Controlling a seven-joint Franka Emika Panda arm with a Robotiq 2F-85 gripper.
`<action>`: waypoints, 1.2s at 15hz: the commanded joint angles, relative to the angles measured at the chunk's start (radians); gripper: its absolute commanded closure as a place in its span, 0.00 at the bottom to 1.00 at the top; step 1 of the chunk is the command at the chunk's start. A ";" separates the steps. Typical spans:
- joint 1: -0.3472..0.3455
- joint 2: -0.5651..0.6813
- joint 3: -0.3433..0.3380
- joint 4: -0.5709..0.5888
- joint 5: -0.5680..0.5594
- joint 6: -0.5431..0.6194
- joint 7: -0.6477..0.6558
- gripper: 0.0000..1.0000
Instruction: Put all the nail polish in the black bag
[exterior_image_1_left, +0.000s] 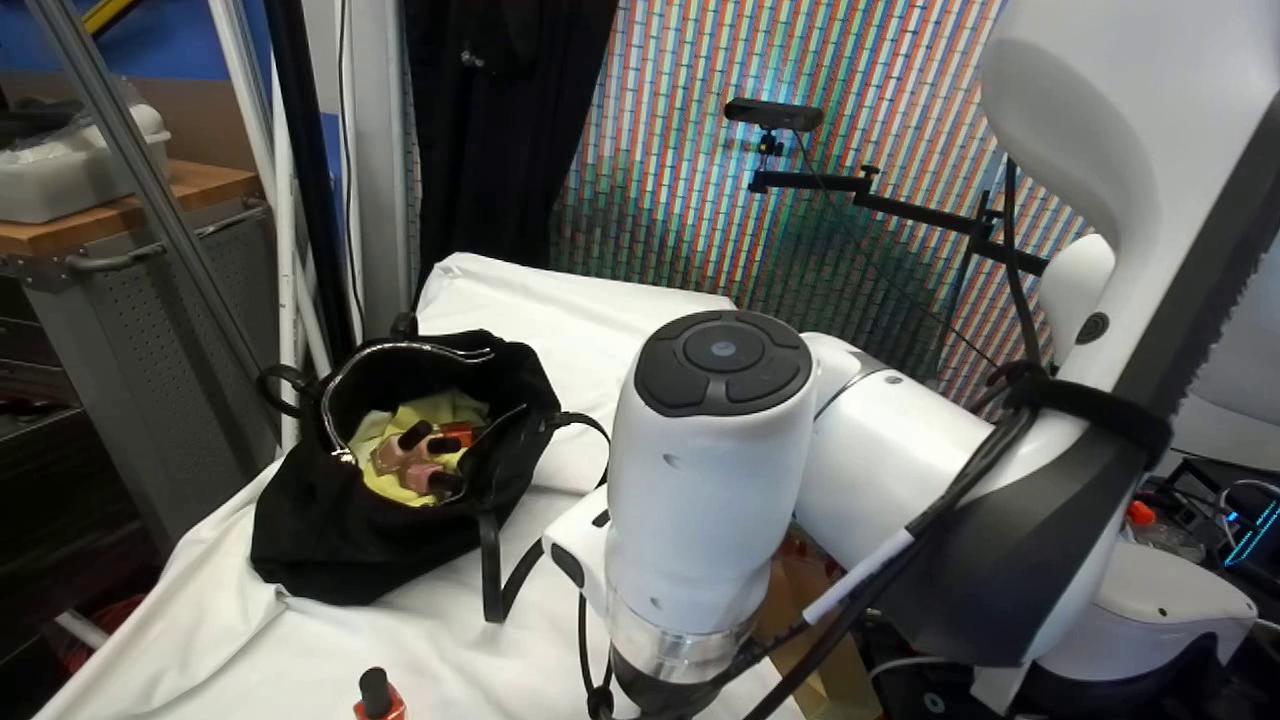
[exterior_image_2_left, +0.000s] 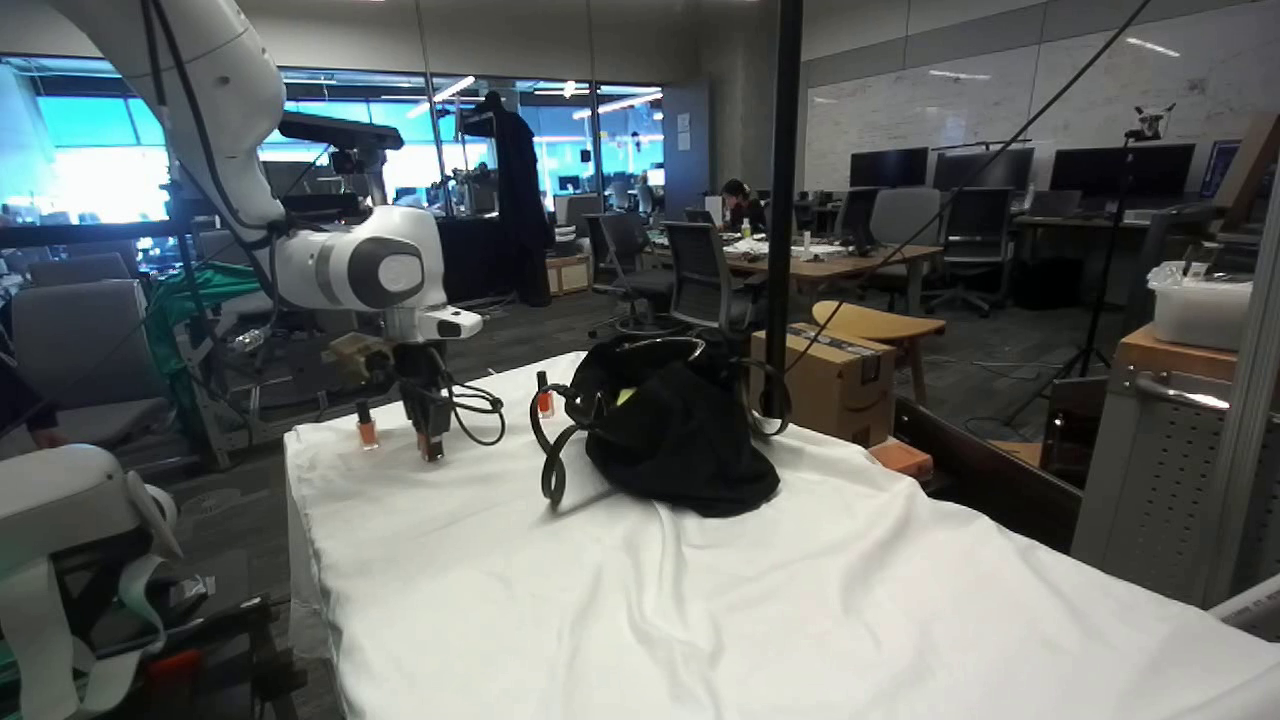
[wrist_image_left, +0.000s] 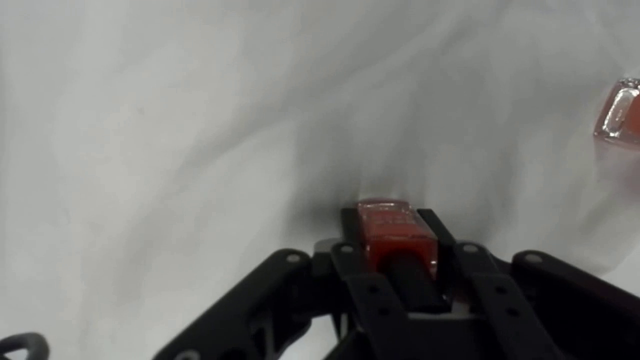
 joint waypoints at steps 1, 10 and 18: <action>0.022 0.019 -0.029 0.027 -0.044 -0.035 0.033 0.79; -0.021 -0.079 -0.102 0.091 -0.167 -0.234 0.027 0.80; -0.099 -0.093 -0.162 0.278 -0.394 -0.282 0.111 0.80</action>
